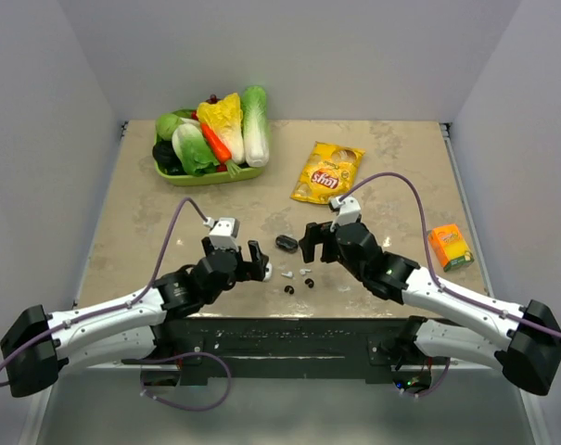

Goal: Insert the wireless bluetooth earbuds into the charging case
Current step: Pick up the charging case from the center of the board.

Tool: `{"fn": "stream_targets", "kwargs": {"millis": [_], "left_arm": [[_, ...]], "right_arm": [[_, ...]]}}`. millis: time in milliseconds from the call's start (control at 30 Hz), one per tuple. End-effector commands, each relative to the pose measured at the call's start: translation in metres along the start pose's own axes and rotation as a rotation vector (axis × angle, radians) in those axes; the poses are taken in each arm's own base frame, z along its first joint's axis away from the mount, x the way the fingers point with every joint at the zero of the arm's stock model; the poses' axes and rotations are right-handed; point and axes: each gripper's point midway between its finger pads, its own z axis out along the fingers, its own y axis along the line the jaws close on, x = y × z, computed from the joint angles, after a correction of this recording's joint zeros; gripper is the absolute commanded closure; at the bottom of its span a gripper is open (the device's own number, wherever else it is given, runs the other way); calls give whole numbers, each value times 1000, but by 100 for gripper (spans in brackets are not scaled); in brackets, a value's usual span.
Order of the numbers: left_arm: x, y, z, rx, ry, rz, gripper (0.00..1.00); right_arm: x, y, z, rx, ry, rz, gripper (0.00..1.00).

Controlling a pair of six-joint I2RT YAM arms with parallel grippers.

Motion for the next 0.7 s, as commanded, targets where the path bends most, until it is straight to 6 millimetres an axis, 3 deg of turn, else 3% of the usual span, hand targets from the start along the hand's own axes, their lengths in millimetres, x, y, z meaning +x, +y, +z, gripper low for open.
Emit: {"fn": "stream_targets", "kwargs": {"millis": [0, 100, 133, 167, 233, 267, 400, 433, 667], "left_arm": [[-17, -17, 4, 50, -45, 20, 0], [-20, -8, 10, -55, -19, 70, 0], [-6, 3, 16, -124, 46, 122, 0], [-18, -7, 20, -125, 43, 137, 0], [-5, -2, 32, -181, 133, 224, 0], [-19, -11, 40, -164, 136, 204, 0], [-26, -33, 70, 15, 205, 271, 0], [-39, -34, 77, 20, 203, 263, 0], [-27, -42, 98, 78, 289, 441, 0]], "right_arm": [[-6, -2, -9, -1, -13, -14, 7], [-10, -2, -15, -4, -23, -1, 7], [-13, -1, -18, -13, -29, 4, 7], [-13, 1, -20, -22, -28, 10, 8], [-15, 2, -22, -29, -27, 12, 8], [-17, 2, -23, -25, -23, 13, 9], [-20, 2, -26, -19, -14, 4, 9], [-20, 2, -27, -21, -8, 4, 9], [-25, 5, -40, -59, -23, 6, 9]]}}
